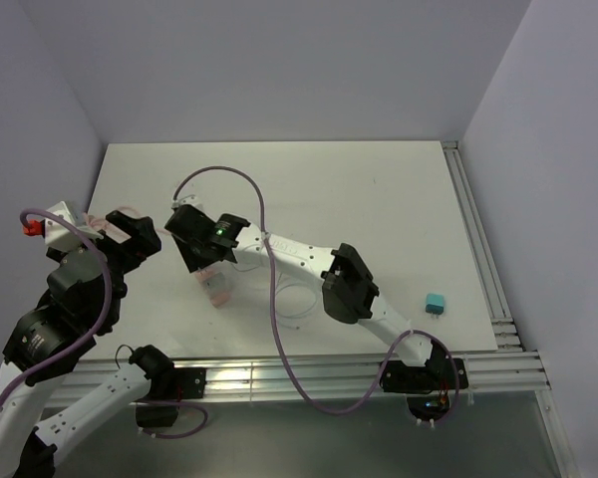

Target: Insert the plug

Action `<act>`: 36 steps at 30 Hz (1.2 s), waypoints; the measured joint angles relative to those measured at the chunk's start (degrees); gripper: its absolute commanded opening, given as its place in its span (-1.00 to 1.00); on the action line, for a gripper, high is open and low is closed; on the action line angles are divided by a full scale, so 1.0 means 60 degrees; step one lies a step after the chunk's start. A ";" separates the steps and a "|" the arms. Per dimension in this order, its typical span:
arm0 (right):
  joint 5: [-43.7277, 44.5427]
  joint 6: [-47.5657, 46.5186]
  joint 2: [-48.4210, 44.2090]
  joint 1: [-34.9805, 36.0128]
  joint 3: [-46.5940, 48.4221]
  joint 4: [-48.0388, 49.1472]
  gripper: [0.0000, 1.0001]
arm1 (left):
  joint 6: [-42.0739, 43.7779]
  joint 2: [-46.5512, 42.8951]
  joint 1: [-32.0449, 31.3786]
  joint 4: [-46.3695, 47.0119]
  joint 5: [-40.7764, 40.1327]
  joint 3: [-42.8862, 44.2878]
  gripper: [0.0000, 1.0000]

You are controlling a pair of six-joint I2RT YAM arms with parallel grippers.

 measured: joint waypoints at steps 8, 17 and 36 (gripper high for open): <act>0.0029 0.0033 0.0007 0.0131 -0.0051 0.0018 -1.00 | 0.0000 -0.0004 0.0000 0.0000 0.0000 0.0000 0.99; 0.0240 0.0007 0.0361 0.0208 -0.0058 0.0146 -1.00 | 0.0033 -0.0135 0.0000 0.0011 0.0004 -0.0004 0.99; 0.0674 -0.0178 0.0546 0.0222 -0.0131 0.0372 -1.00 | 0.0040 -0.0135 0.0000 0.0022 0.0018 -0.0007 0.99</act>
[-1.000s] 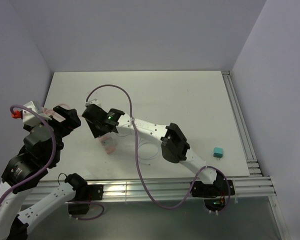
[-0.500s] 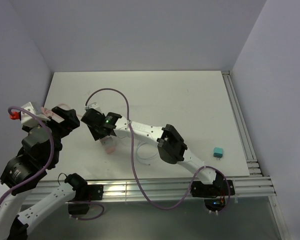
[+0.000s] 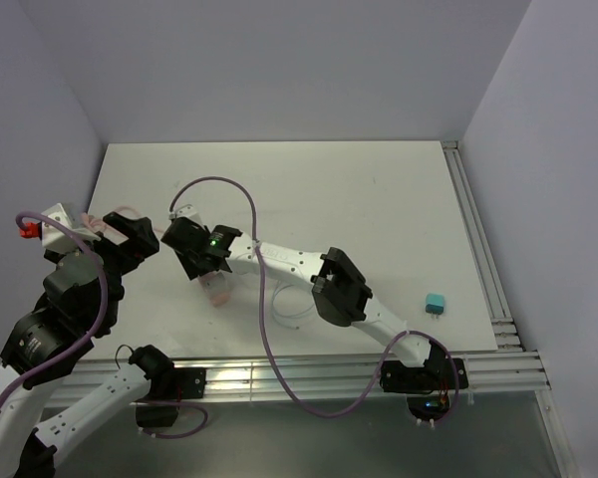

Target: Insert the plug

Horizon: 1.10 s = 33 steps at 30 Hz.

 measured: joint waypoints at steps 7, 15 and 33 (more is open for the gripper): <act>0.0000 0.0000 0.0288 0.0000 0.0142 0.0066 -1.00 | 0.0000 -0.0004 0.0000 0.0000 -0.0004 0.0000 0.99; 0.0036 0.0051 0.0444 0.0000 0.0404 -0.0098 -1.00 | 0.0025 -0.0066 0.0000 0.0000 -0.0004 0.0000 0.99; 0.0688 0.0463 0.0823 0.0157 0.0721 -0.0149 -1.00 | 0.0033 -0.0073 0.0000 0.0007 0.0160 -0.0178 0.99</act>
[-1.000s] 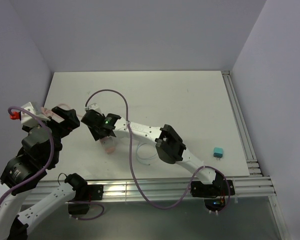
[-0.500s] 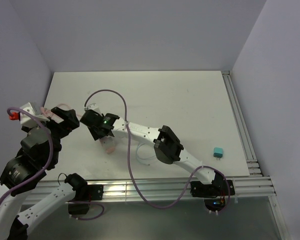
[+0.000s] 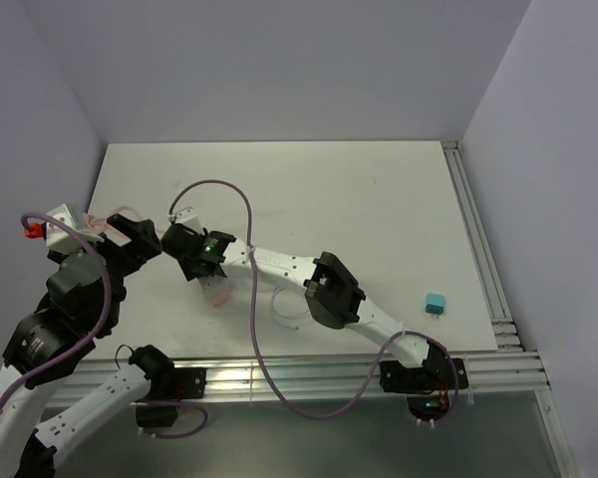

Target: Insert the plug

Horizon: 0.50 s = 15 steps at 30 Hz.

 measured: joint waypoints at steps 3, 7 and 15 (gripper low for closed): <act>0.0408 0.0138 -0.0233 0.0157 -0.0576 0.0357 -1.00 | 0.0004 0.0000 0.0000 0.0000 0.0000 -0.0004 0.99; 0.0852 0.0324 -0.0597 0.0277 -0.1475 0.1122 -1.00 | 0.0000 0.0000 0.0000 -0.0004 0.0000 -0.0004 0.99; 0.0911 0.0291 -0.0907 0.0259 -0.2051 0.1719 -0.22 | -0.0011 0.0033 0.0000 -0.0007 0.0015 -0.0004 0.99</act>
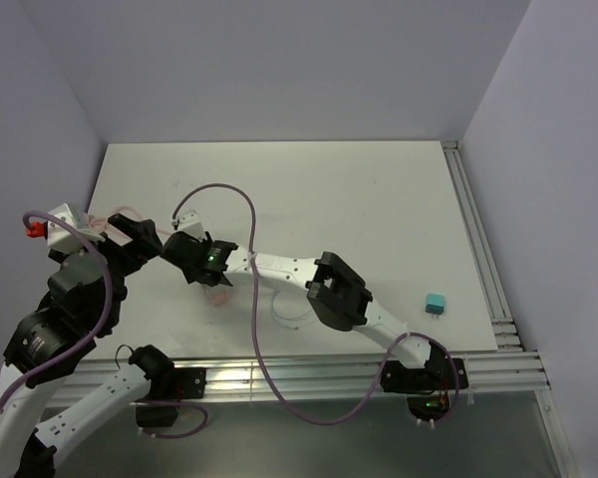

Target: Insert the plug

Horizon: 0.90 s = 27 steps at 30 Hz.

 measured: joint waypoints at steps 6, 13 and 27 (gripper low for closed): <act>-0.0940 -0.0197 -0.0146 -0.0284 -0.0463 0.0011 0.46 | -0.0069 0.0168 0.0000 -0.0040 0.0098 0.0000 0.99; -0.1880 -0.0572 -0.0634 -0.0521 -0.0987 0.0007 0.63 | -0.0350 0.0299 0.0000 -0.0288 0.0284 0.0000 0.99; -0.3217 -0.0688 -0.5056 -0.0561 -0.2648 0.0018 0.72 | -0.0823 0.0579 0.0000 -0.0718 0.0229 0.0138 0.99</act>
